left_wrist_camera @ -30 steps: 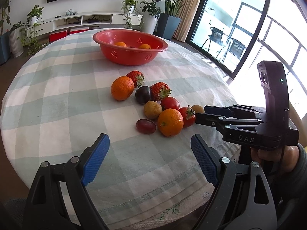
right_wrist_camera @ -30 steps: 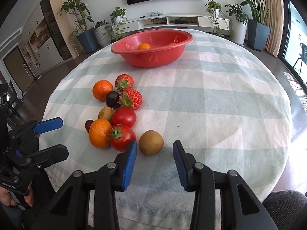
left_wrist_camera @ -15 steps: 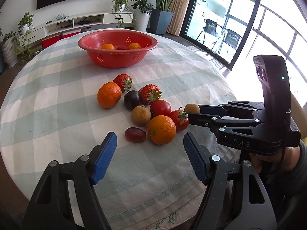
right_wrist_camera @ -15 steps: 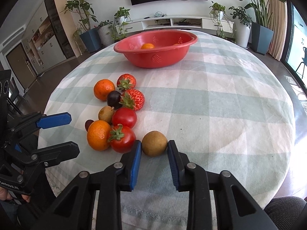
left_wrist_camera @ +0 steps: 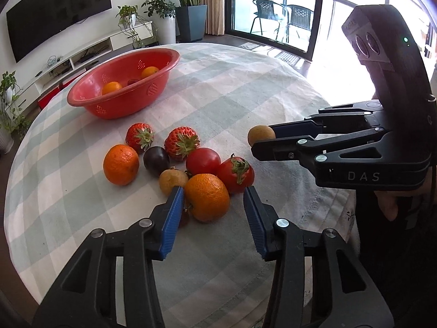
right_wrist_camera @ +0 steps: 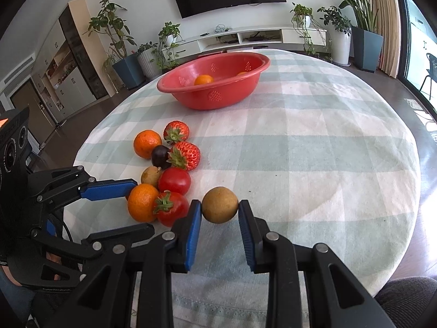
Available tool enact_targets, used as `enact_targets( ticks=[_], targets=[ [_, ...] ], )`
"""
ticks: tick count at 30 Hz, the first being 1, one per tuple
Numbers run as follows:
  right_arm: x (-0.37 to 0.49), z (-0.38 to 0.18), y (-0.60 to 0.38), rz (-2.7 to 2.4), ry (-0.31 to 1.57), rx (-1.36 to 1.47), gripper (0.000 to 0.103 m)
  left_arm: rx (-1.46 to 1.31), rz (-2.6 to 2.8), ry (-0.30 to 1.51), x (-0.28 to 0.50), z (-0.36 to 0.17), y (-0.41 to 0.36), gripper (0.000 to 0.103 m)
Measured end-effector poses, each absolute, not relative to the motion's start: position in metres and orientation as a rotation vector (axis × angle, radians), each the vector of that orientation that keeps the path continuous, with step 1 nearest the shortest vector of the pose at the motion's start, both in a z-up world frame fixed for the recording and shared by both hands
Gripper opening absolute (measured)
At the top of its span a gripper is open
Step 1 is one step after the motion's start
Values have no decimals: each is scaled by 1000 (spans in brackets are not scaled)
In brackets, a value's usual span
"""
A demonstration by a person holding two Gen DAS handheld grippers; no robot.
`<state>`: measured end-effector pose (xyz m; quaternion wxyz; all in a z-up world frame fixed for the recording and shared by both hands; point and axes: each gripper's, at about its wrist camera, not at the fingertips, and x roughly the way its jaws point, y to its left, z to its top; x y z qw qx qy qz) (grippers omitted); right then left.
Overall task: Organize fruits
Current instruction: 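Grasp the brown kiwi with the right tool while the left tool grasps a small yellow fruit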
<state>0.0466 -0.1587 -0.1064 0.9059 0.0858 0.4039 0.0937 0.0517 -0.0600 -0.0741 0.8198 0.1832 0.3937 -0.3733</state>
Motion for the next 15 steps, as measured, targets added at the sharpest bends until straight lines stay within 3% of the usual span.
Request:
enact_targets(
  ticks=[15],
  targets=[
    [47,-106,-161,211,828,194,31,450,-827,852,59,-78,-66,39]
  ],
)
